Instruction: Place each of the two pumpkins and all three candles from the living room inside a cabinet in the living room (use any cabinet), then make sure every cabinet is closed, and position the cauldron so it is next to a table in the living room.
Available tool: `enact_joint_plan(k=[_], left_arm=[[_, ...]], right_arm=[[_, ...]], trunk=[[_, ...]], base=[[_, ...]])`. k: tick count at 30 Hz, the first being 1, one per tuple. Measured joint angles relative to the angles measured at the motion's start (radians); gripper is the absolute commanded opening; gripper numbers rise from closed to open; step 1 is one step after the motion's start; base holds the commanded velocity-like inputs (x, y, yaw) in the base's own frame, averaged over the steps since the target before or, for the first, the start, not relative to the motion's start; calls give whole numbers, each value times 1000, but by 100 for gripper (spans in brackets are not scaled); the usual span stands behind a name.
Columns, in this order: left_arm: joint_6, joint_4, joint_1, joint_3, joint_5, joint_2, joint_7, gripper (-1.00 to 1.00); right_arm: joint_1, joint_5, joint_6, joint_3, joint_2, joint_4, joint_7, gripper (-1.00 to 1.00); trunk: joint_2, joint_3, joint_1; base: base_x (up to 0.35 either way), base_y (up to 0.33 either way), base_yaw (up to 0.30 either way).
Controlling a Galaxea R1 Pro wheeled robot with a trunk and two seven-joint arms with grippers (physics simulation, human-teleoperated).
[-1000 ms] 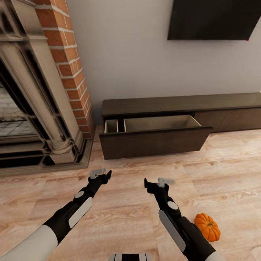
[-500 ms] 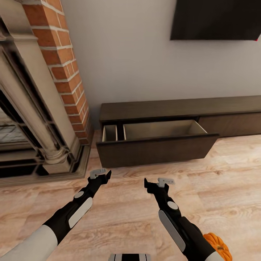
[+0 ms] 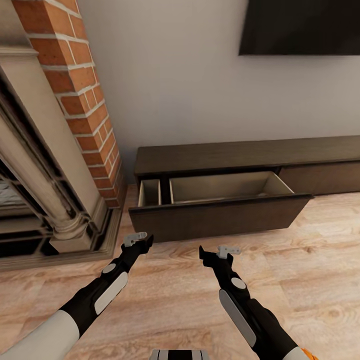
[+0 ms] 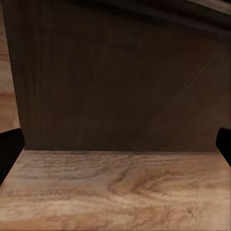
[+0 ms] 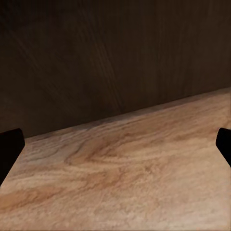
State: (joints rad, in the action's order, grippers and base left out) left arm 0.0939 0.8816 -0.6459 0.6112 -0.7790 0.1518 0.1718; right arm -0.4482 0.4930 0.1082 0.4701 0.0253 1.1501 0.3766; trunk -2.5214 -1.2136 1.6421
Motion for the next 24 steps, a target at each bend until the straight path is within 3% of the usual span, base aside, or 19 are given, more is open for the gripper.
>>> enact_joint_plan(k=[9, 24], left_arm=[[0, 4, 0, -1, 0, 1, -1, 100], [0, -1, 0, 0, 1, 0, -1, 100]], right_arm=[[0, 2, 0, -3, 2, 0, 0, 100], [0, 4, 0, -3, 3, 0, 0, 100]], trunk=[[0, 0, 0], [-3, -58, 7]], base=[[16, 0, 0], [1, 0, 0]])
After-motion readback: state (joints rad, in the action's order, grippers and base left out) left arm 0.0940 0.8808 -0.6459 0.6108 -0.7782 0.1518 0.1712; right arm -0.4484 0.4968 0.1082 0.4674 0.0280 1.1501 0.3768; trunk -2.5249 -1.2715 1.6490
